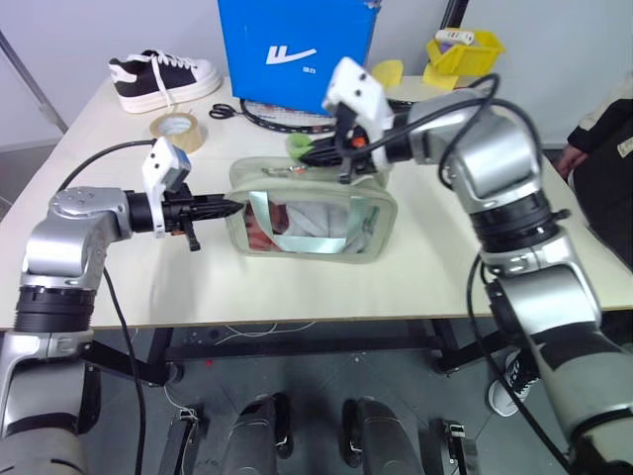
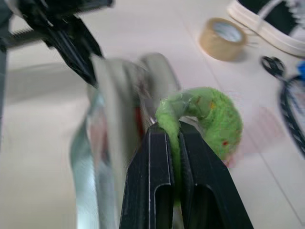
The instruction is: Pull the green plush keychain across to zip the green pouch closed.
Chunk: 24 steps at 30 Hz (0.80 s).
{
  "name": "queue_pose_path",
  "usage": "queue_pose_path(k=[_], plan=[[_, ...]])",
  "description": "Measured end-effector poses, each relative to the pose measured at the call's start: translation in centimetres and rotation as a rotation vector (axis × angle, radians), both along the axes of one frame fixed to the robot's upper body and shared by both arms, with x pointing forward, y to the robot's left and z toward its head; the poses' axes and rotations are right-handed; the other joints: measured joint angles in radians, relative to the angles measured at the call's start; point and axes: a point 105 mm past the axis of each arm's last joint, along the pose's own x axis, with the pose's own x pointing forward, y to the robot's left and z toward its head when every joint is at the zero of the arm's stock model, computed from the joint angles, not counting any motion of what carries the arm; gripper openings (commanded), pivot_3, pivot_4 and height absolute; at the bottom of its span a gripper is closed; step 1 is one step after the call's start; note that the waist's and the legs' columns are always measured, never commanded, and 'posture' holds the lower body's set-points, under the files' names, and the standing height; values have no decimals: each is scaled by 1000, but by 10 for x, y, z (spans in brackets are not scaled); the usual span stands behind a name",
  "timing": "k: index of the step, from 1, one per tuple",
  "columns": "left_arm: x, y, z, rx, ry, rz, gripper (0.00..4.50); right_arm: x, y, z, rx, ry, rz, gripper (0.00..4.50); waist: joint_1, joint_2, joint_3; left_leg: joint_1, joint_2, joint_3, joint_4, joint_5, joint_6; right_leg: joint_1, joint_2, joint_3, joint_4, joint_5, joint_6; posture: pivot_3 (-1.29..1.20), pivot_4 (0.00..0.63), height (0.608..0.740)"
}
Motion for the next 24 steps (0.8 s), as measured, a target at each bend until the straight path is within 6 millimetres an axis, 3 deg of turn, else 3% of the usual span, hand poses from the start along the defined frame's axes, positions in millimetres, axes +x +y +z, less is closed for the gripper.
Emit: queue_pose_path(k=[2, 4, 8, 11, 15, 20, 24], plan=[[-1, 1, -1, -5, 3, 11, 0, 3, -31, -1, -21, -16, -83, 55, 5, 0, 0, 0, 0, 0, 0, 0, 0, 0, -1, 0, -1, -1, -1, 0, 150, 716], [-3, 3, -4, -23, 6, 26, 0, 8, -81, -4, -54, -18, -234, 55, 13, 0, 0, 0, 0, 0, 0, -1, 1, 0, -2, 1, -1, -1, -1, 0, 150, 716], [-5, 7, -5, -46, 10, 52, 0, 10, -164, -16, -157, -39, -491, 55, 15, 0, 0, 2, 0, 0, -2, -2, 2, 0, -3, 1, -2, -1, -1, 0, 150, 716], [-10, -6, -6, -56, 12, 9, 0, 13, -190, -42, -231, -41, -571, 55, 9, 0, 0, 2, 1, 1, -2, -2, 3, -1, -4, 1, -1, -1, -2, 0, 150, 716], [-11, -7, -7, -54, 16, 11, 0, 8, -191, -69, -266, -18, -576, 55, -1, 1, 0, 2, 1, 1, -3, 0, 0, 0, -4, 0, -1, -1, -1, 0, 150, 716], [-10, 3, -8, -62, 28, 60, 0, -12, -152, -134, -242, 145, -478, 55, -10, 0, 0, 4, 2, 0, -2, -1, 3, 2, -1, 0, -1, -1, -1, 0, 150, 716], [-10, 6, -9, -67, 32, 84, 0, -14, -130, -150, -218, 171, -450, 55, -9, 0, 0, 7, 2, 0, -2, -2, 3, 4, -1, 0, 0, -1, -1, 0, 150, 716]])
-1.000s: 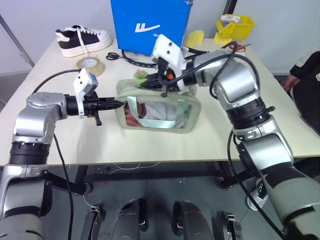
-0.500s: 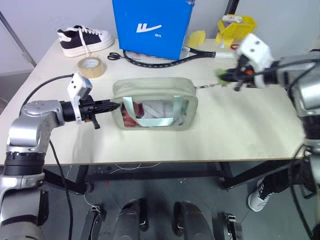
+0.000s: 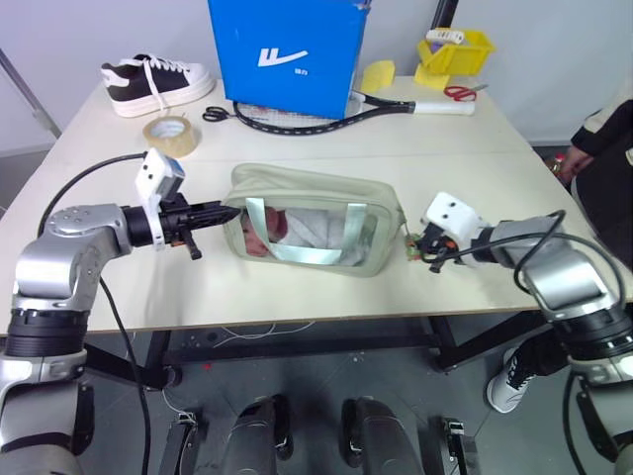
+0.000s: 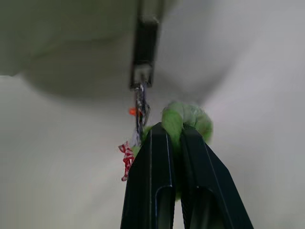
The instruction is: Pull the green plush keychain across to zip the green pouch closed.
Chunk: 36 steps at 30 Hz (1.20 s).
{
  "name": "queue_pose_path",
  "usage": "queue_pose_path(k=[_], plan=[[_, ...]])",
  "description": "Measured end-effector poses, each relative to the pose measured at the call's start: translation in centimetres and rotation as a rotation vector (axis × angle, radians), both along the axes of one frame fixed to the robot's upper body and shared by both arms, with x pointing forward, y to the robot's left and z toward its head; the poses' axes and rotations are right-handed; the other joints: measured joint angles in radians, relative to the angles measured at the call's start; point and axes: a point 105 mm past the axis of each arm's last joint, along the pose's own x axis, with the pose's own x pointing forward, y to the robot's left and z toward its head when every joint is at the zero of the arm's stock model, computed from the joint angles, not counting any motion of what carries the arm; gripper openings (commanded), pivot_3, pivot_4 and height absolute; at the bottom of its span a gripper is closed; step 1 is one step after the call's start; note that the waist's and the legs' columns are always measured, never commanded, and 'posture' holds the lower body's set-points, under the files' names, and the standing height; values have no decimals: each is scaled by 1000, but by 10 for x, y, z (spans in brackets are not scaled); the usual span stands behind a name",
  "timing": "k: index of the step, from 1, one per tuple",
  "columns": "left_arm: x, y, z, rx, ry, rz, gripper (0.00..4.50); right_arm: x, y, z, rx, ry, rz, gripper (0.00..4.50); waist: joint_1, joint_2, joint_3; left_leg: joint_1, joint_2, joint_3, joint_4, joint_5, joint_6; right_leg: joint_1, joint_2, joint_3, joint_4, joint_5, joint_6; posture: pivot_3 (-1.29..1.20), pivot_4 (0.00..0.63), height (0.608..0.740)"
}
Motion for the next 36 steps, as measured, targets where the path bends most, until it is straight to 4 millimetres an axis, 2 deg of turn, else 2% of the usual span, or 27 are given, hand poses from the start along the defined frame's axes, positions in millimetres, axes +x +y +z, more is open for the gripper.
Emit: queue_pose_path(k=[2, 4, 7, 10, 12, 13, 16, 17, 20, 25, 31, 36], plan=[[-1, 0, 0, -4, -1, 6, 0, 2, 4, -4, 6, -3, -7, 55, 1, 0, 0, 1, 0, 0, 0, 0, 0, 1, 0, 0, 0, 0, 0, 0, 150, 716], [-1, 0, 0, -11, 6, 6, 0, 8, -1, -5, 5, -8, -36, 55, 1, 0, 0, 1, 0, 0, 0, 0, 0, 1, 0, 0, 0, 0, 0, 0, 150, 716], [-2, 0, 0, -12, 5, 10, 0, 18, -9, 6, 2, -41, -86, 55, 1, 0, 0, 1, 0, 0, 0, 0, 0, 1, -1, 0, 0, 0, 0, 0, 150, 716], [-3, 2, 1, -18, 1, 23, 0, 22, -15, 16, 35, -55, -114, 1162, 1, 0, 0, 0, 0, 0, -1, 0, 0, 0, -1, 0, 0, 0, 0, 0, 150, 716], [-4, 2, 1, -18, 3, 26, 0, 21, -18, 26, 106, -43, -129, 2148, 1, 0, 0, 0, 0, 0, -1, 0, 0, -1, -1, 0, 0, 0, 0, 0, 150, 716], [-5, 1, 1, -20, 5, 26, 0, 20, -19, 34, 146, -43, -132, 2540, 1, 0, 0, 0, 0, 0, -1, 0, 0, -1, -1, 0, 0, 0, 0, 0, 150, 716], [-8, -2, 1, -21, 11, 18, 0, 17, -20, 65, 242, -80, -114, 4223, 2, 0, 0, 0, 0, 0, -1, 0, 0, -1, -1, 0, 0, 0, 0, 0, 150, 716], [-9, -3, 1, -22, 12, 14, 0, 14, -21, 73, 260, -93, -102, 4448, 4, 0, 0, 0, 0, 0, -1, 0, 0, 0, -1, 0, -1, 0, 0, 0, 150, 716], [-10, -4, 1, -48, 40, 7, 1151, 4, -21, 94, 323, -116, -47, 4500, 7, 0, 0, -1, 0, 0, -1, -1, 0, 0, -2, 0, -1, 0, 0, 0, 150, 716], [-18, 2, 13, -11, 16, -20, 3695, -14, -16, 109, 363, -117, 65, 4500, 4, 0, 0, -1, 0, 0, -2, -1, 0, -1, -2, 0, -2, 0, 0, 0, 150, 716], [-40, 23, 36, 61, -13, -98, 3695, -41, -4, 109, 360, -73, 240, 4500, 2, 0, 0, -1, -1, 0, -5, -1, 0, -3, -3, 0, -3, 0, -1, 0, 150, 716], [-43, 35, 54, 75, -36, -114, 3695, -58, -1, 113, 342, -61, 340, 4500, 8, 1, 0, 2, -1, 2, -14, -1, 0, -2, -6, -5, -18, 5, -9, 0, 150, 716]])
